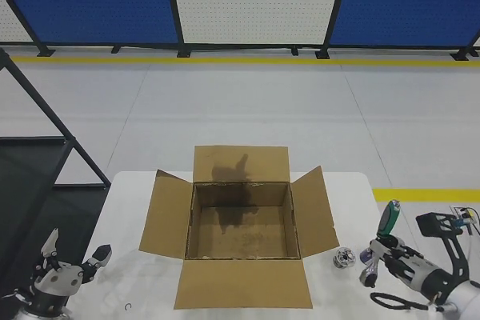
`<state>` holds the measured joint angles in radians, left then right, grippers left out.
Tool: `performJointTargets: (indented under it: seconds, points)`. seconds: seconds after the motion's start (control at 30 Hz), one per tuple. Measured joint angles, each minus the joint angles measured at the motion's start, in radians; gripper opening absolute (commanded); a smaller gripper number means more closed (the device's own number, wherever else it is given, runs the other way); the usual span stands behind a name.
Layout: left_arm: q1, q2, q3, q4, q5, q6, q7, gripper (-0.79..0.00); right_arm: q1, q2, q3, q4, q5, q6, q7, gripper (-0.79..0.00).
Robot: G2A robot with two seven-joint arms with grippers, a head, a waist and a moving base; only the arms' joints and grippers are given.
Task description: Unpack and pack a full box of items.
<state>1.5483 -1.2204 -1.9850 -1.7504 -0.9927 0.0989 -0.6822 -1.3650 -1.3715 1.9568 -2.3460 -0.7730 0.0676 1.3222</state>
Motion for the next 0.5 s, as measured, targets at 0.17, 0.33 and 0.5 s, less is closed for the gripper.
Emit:
performJointTargets:
  seconds: [0.17,0.33,0.5]
  points:
    - [0.0,0.0,0.0,0.0,0.0,0.0,0.0,0.0,-0.046,0.009,0.038,0.064,0.001,0.042,0.03,-0.785]
    - [0.0,0.0,0.0,0.0,0.0,0.0,0.0,0.0,-0.045,0.009,0.038,0.066,-0.008,0.044,0.032,-0.785]
    - [0.0,0.0,0.0,0.0,0.0,0.0,0.0,0.0,-0.046,0.009,0.037,0.066,-0.008,0.043,0.031,-0.785]
